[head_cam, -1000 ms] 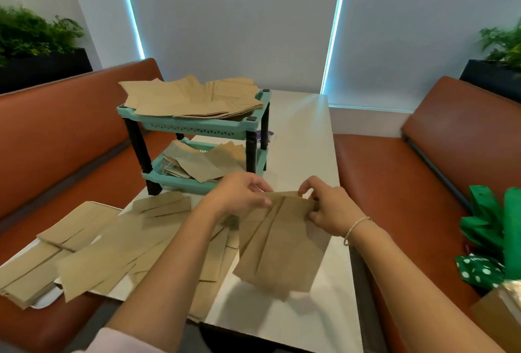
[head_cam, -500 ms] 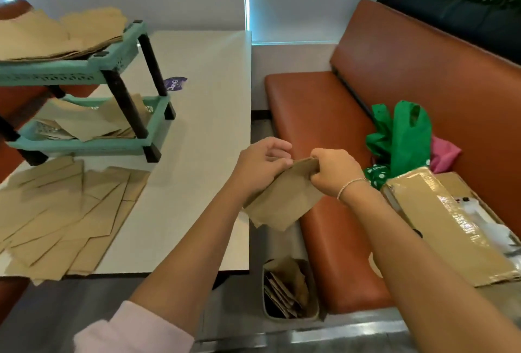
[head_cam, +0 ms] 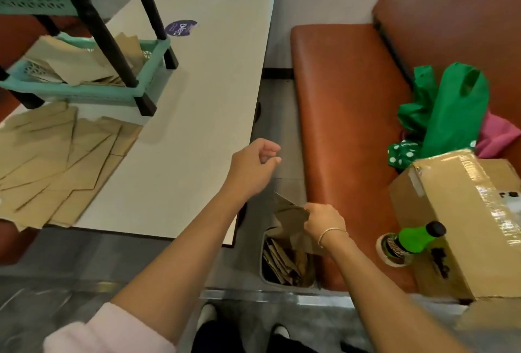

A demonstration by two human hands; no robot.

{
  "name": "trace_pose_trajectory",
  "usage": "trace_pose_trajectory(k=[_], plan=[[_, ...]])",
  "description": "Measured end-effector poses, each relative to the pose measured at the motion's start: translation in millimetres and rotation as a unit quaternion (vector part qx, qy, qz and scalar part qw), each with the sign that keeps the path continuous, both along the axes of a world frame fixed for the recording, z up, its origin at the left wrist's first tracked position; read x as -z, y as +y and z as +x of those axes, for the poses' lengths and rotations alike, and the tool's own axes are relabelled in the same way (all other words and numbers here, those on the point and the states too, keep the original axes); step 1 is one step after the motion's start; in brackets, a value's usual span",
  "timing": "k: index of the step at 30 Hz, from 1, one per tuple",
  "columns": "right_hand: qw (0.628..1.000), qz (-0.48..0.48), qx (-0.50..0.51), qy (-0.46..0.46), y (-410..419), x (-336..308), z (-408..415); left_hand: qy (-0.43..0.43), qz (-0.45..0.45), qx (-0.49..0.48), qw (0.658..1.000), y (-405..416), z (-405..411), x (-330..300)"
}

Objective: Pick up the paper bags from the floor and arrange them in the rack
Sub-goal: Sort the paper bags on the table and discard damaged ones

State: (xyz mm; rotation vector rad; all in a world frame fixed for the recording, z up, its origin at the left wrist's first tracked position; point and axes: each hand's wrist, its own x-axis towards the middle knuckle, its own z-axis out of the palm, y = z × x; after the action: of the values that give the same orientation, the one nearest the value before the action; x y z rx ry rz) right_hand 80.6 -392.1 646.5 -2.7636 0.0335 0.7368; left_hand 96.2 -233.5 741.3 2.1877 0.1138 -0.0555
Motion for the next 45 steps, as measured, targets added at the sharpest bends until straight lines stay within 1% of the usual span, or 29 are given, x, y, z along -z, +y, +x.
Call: trace_pose_trajectory(k=[5, 9, 14, 18, 21, 26, 31, 36, 41, 45], plan=[[0.999, -0.012, 0.002, 0.051, 3.5, 53.8, -9.0, 0.001, 0.017, 0.004, 1.000, 2.0, 4.2, 20.6], [0.998, -0.026, 0.004, 0.063, -0.1, 81.6, -10.6, -0.010, 0.020, 0.008, 1.000, -0.5, 9.3, 30.5], [0.997, -0.031, 0.010, 0.068, 1.5, 99.5, -9.2, -0.015, 0.015, 0.009, 1.000, -1.3, 12.4, 38.9], [0.996, -0.014, 0.011, 0.082, 3.6, 98.1, -4.6, -0.013, 0.017, 0.005, 1.000, 0.3, 14.0, 40.2], [0.996, -0.006, 0.020, 0.084, 2.1, 87.2, 4.8, -0.014, 0.009, 0.002, 1.000, -1.0, 16.8, 39.1], [0.999, 0.025, 0.014, 0.044, 8.8, 51.7, 29.0, -0.016, 0.004, 0.003, 1.000, -2.9, 19.3, 32.0], [0.997, 0.048, -0.015, -0.058, 34.5, -0.8, 53.5, -0.005, 0.018, -0.012, 1.000, 6.6, 15.8, 20.3], [0.984, 0.071, -0.055, -0.151, 70.3, -59.0, 68.7, -0.009, 0.025, -0.071, 0.997, 40.6, 8.1, 1.7], [0.974, 0.103, -0.114, -0.169, 119.4, -94.5, 69.5, 0.005, 0.028, -0.132, 0.991, 92.4, -3.7, -9.4], [0.969, 0.103, -0.156, -0.163, 159.6, -107.3, 65.8, 0.008, 0.031, -0.148, 0.989, 139.0, -11.2, -8.0]])
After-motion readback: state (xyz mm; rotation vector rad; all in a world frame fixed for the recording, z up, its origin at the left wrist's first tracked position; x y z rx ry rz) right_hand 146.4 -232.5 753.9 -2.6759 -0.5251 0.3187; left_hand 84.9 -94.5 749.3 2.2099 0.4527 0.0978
